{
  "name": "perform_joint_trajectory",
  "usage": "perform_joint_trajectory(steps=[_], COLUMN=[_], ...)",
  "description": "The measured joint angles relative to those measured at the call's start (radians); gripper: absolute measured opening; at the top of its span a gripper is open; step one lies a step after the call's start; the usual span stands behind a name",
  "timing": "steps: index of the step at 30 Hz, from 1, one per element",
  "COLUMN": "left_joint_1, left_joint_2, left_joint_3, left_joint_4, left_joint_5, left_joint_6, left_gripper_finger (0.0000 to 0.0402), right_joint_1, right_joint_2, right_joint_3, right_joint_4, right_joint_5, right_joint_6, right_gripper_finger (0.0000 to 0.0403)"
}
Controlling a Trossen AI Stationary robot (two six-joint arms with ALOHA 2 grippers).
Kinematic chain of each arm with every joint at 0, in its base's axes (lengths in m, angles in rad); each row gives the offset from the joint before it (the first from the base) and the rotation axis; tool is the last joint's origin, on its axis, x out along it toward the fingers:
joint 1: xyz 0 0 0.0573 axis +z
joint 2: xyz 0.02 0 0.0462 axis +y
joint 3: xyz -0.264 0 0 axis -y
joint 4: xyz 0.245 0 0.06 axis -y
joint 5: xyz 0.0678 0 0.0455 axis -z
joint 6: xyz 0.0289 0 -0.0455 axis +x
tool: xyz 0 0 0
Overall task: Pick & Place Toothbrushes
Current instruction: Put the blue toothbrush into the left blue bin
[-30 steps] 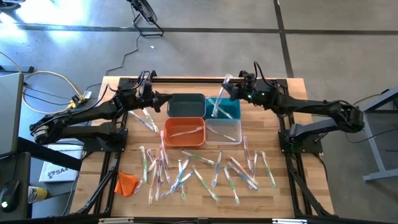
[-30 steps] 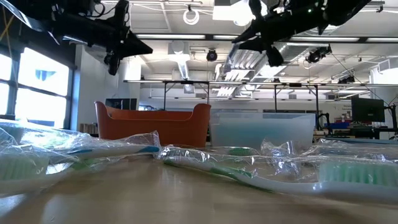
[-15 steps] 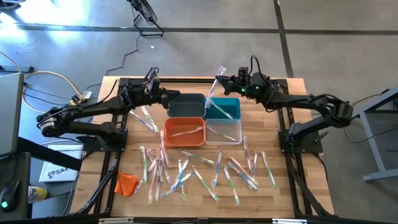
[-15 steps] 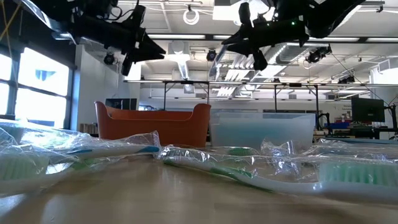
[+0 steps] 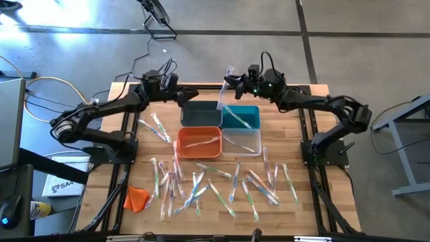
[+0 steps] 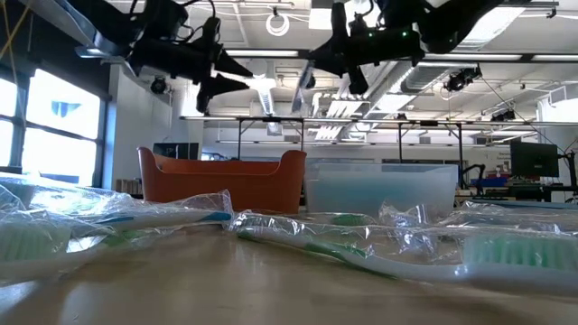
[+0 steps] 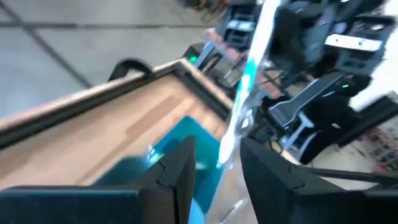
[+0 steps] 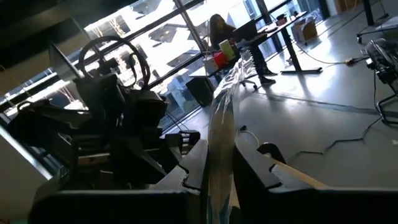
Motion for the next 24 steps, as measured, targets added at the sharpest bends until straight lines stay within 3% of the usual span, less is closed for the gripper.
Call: perform_joint_trajectory(steps=[7, 16, 24], left_joint_1=[0.009, 0.008, -0.073], left_joint_2=[0.080, 0.166, 0.235], left_joint_3=[0.000, 0.044, 0.098], left_joint_4=[0.151, 0.146, 0.150], left_joint_5=[0.069, 0.119, 0.112], left_joint_6=[0.016, 0.057, 0.189], left_gripper_finger=[0.0125, 0.0125, 0.0125], right_joint_1=[-0.010, 0.013, 0.036], right_joint_2=[0.039, 0.051, 0.051], right_joint_3=[0.023, 0.033, 0.033], right_joint_4=[0.000, 0.001, -0.008], right_joint_5=[-0.053, -0.070, -0.061], right_joint_6=[0.018, 0.008, -0.015], right_gripper_finger=[0.0043, 0.0043, 0.0043])
